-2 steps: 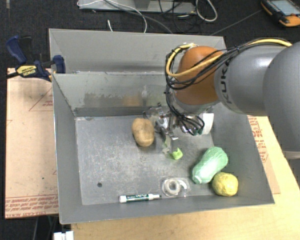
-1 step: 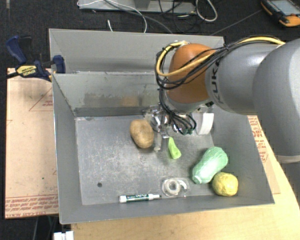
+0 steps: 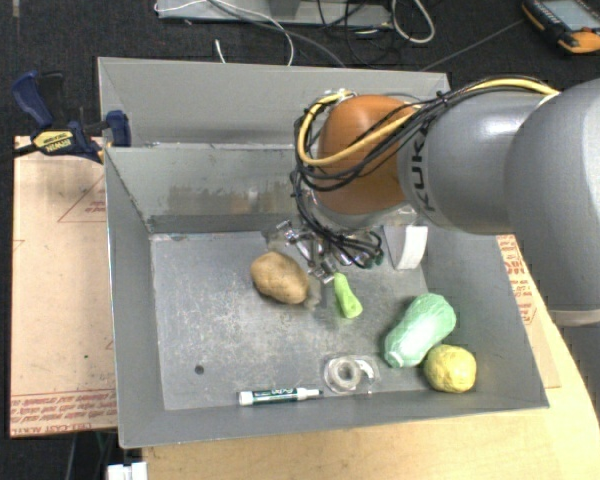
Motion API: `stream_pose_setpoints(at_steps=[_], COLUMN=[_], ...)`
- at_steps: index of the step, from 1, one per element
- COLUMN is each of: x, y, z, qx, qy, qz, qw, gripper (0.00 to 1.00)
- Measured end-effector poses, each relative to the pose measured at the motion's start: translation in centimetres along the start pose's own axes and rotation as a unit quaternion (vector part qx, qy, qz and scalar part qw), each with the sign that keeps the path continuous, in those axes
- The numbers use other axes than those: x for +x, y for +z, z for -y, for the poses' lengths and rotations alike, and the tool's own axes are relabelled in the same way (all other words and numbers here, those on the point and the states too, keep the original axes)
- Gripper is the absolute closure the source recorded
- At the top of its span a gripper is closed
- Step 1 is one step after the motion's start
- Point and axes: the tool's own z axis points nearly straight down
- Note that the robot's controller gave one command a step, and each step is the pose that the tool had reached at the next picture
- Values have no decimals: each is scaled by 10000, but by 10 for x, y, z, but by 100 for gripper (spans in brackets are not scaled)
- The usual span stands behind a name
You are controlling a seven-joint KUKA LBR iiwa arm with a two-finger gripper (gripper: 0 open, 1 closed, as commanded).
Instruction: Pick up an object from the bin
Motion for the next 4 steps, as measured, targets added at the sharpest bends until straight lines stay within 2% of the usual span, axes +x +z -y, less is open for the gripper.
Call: stream_pose_setpoints(at_steps=[1,2,3,4], x=[-35,-43,-53,-20], y=[2,2,-5,-15], z=[-53,-84,-78,-86], qx=[8,-3,-1,-1], qy=[38,-472,-38,-288], qz=[17,19,36,20], qw=[10000,9989,10000,9996], gripper=[0,0,0,0])
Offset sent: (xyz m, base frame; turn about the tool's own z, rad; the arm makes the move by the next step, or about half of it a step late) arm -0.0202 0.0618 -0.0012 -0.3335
